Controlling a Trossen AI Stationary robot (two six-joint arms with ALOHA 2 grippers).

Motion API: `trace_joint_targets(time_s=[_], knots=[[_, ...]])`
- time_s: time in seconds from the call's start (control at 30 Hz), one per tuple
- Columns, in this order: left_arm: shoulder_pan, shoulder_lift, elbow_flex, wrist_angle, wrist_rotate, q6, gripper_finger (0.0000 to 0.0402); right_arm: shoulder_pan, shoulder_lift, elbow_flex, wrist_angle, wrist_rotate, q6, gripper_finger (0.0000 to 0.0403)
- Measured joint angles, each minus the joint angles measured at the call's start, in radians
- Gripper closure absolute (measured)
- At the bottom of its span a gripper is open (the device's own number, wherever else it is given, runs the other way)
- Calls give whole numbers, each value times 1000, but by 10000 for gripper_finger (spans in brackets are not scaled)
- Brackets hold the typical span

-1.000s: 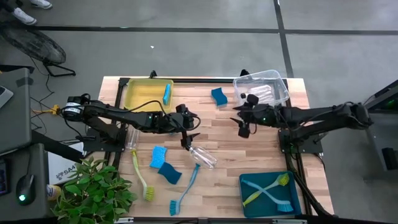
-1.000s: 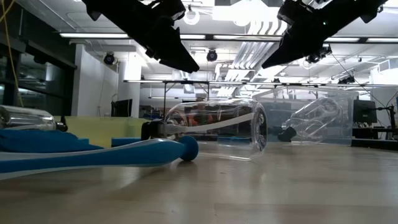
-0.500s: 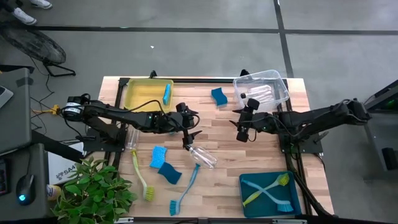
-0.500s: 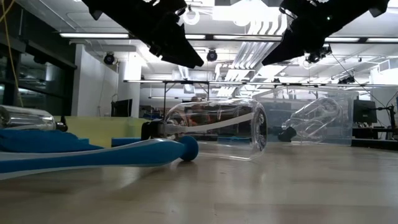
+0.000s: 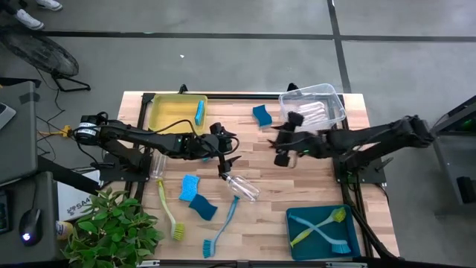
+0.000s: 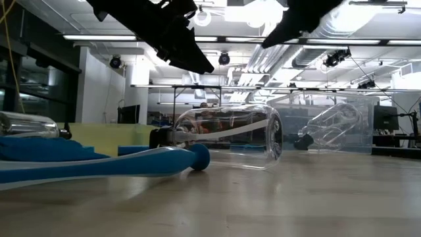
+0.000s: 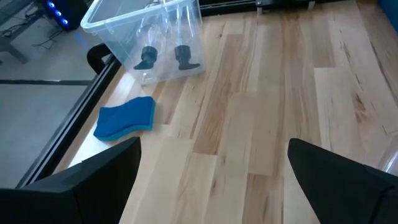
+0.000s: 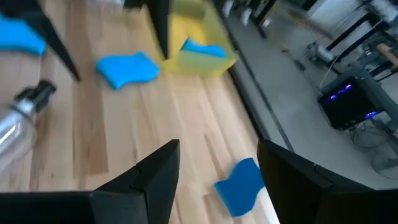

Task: Pick & Place Kitchen Sink Supplies
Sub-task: Put the blue sponge into the yellow bin

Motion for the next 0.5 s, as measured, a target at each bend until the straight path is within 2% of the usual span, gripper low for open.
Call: trace_joint_targets(time_s=[0.23,0.43,0.5], knots=[[0,-20,0,-52,6,-4,2,-48,299,286,-314,-22,-4,194],[-1,-105,0,-156,9,-39,2,-189,468,439,-394,-214,59,194],[-1,-136,0,-196,15,-51,2,-232,508,470,-392,-227,91,194]])
